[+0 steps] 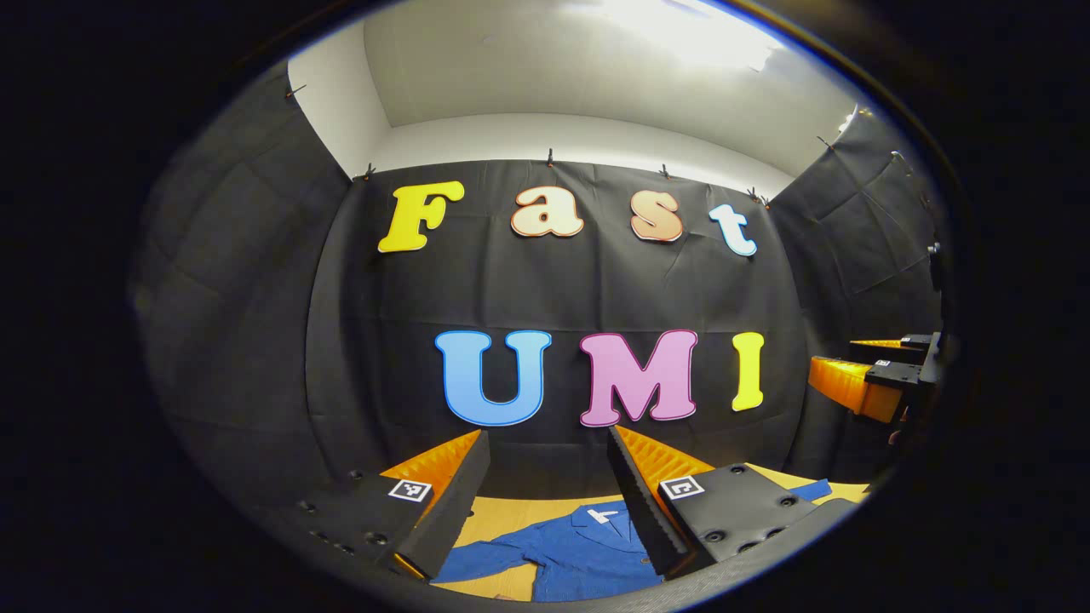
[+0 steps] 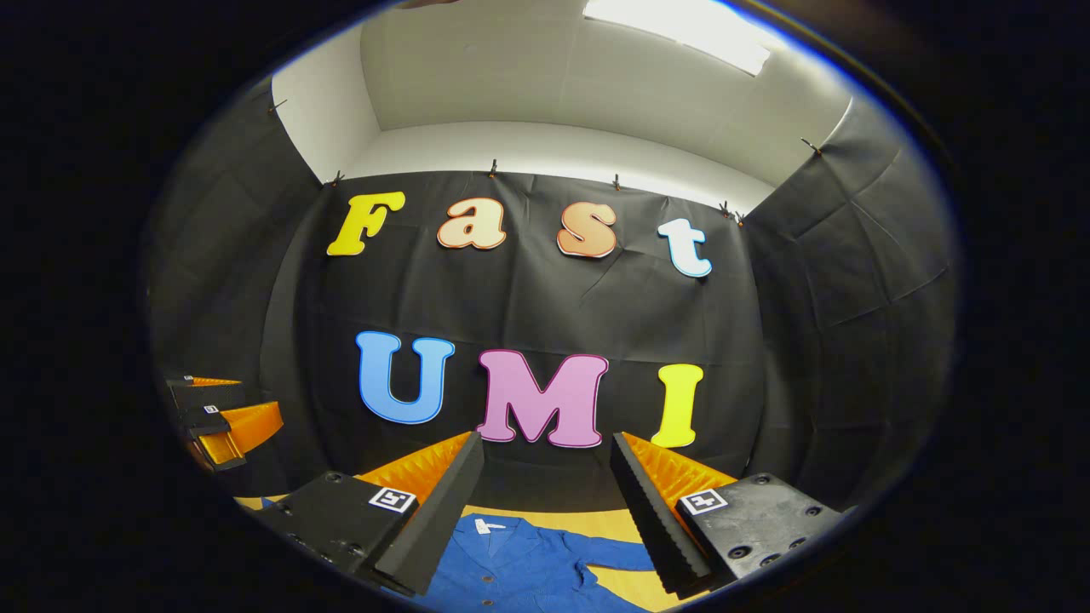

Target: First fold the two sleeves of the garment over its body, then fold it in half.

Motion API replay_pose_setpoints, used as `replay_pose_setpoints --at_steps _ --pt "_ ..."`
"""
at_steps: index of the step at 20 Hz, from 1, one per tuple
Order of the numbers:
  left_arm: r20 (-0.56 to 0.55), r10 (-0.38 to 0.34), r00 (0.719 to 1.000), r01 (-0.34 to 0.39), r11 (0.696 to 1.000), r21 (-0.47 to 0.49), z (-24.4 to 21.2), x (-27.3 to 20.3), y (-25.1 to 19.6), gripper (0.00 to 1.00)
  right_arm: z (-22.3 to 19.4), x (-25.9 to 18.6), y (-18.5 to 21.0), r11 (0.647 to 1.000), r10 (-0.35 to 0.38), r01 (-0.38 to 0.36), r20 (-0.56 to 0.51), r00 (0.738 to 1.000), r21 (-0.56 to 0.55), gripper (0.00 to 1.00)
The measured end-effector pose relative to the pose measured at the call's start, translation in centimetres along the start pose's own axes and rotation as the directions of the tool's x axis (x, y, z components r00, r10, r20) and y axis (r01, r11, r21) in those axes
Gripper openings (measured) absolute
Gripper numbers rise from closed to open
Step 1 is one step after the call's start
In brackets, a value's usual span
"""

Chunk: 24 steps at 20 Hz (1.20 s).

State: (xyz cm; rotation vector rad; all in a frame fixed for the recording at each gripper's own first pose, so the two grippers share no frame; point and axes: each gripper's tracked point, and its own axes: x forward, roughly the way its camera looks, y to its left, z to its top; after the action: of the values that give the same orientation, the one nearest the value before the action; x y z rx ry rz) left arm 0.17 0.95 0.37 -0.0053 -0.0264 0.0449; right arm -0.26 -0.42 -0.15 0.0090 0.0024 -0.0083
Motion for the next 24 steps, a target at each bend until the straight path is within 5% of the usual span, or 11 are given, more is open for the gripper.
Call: replay_pose_setpoints --at_steps 6,24 --pt "0.005 -0.036 0.999 0.036 0.999 -0.016 0.3 0.1 -0.7 0.8 0.6 0.1 0.5 1.0 0.018 -0.018 0.007 1.0 -0.015 0.96" --pt "-0.082 0.028 0.996 -0.03 0.999 -0.027 -2.7 -2.5 1.3 0.8 -3.4 -1.8 1.8 0.996 0.08 -0.077 -0.131 0.988 0.034 0.96"
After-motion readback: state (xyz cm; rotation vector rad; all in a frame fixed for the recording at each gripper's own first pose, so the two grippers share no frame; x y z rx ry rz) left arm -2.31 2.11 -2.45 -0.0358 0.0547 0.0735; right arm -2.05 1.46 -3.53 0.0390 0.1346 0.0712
